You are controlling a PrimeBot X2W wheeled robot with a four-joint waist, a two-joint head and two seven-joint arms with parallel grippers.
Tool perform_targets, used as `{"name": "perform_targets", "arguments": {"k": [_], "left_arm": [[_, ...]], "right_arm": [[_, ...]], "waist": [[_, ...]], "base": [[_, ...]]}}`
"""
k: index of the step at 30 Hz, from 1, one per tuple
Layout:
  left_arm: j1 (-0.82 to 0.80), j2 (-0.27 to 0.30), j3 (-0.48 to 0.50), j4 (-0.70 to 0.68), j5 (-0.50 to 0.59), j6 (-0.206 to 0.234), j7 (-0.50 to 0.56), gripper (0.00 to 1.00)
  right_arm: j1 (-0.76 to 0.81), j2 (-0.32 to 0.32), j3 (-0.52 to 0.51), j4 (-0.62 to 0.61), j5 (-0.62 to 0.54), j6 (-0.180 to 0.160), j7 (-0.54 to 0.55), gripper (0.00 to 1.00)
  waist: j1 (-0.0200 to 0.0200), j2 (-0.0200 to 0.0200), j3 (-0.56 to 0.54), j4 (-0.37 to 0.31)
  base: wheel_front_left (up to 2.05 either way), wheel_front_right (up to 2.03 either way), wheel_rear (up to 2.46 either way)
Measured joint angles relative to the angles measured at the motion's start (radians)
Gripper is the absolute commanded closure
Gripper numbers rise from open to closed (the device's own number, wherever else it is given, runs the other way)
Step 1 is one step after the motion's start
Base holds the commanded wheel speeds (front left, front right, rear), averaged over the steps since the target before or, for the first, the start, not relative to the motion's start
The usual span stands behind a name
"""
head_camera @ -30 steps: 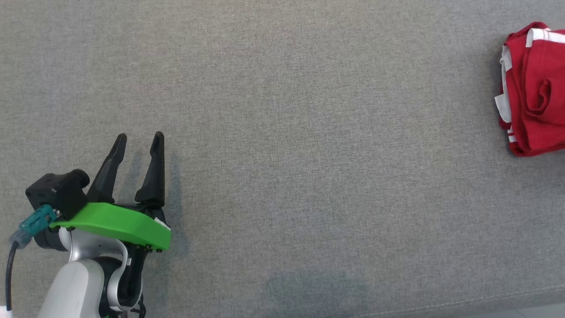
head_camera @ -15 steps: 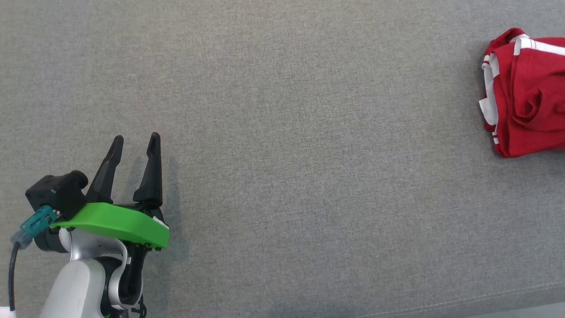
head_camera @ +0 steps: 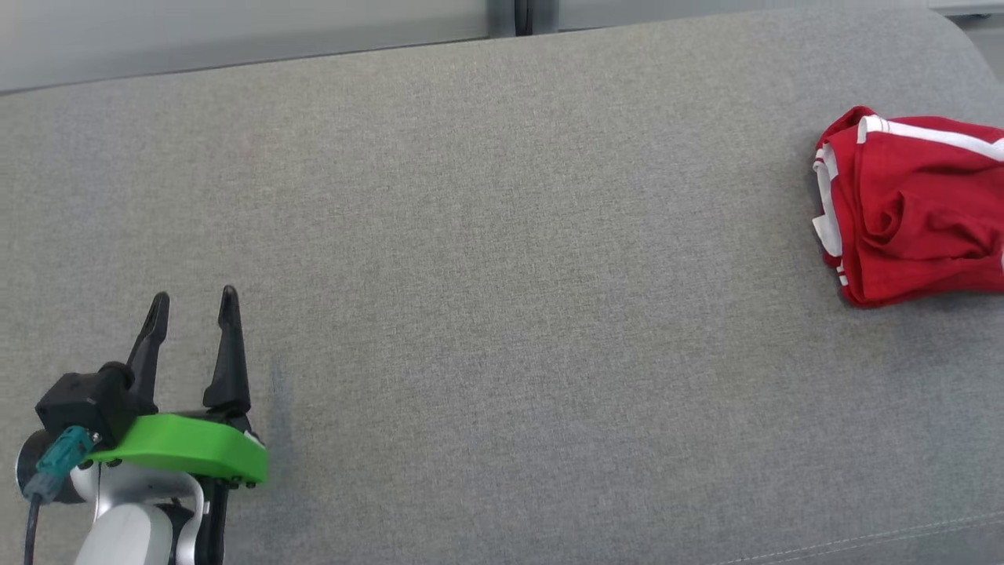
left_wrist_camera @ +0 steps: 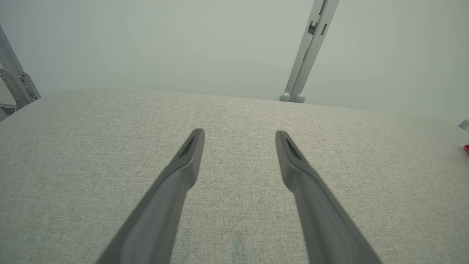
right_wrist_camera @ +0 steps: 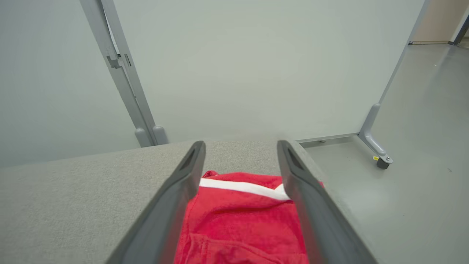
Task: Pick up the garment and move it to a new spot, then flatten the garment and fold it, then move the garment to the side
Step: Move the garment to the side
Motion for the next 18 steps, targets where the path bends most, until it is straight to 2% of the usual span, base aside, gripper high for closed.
{"name": "perform_targets", "arguments": {"k": [3,8,12,18], "left_arm": [[0.030,0.012,0.012,0.019,0.026,0.003,-0.033,0.00],[0.076,0.020,0.019,0.061,0.061,0.004,-0.077,0.00],[0.099,0.012,0.014,0.091,0.076,0.004,-0.092,0.00],[0.167,0.005,0.004,0.152,0.085,0.004,-0.094,0.00]], "right_arm": [[0.088,0.046,0.015,-0.003,-0.019,-0.004,-0.074,0.00],[0.193,0.064,0.047,-0.014,-0.110,-0.011,-0.201,0.00],[0.275,0.109,0.035,-0.013,-0.121,-0.020,-0.277,0.00],[0.363,0.187,0.039,-0.008,-0.139,-0.026,-0.278,0.00]], "waist": [[0.0000,0.0000,-0.036,0.001],[0.0000,0.0000,-0.095,0.003],[0.0000,0.0000,-0.138,0.013],[0.0000,0.0000,-0.193,0.036]], "base": [[0.00,0.00,0.00],[0.00,0.00,0.00],[0.00,0.00,0.00],[0.00,0.00,0.00]]}}
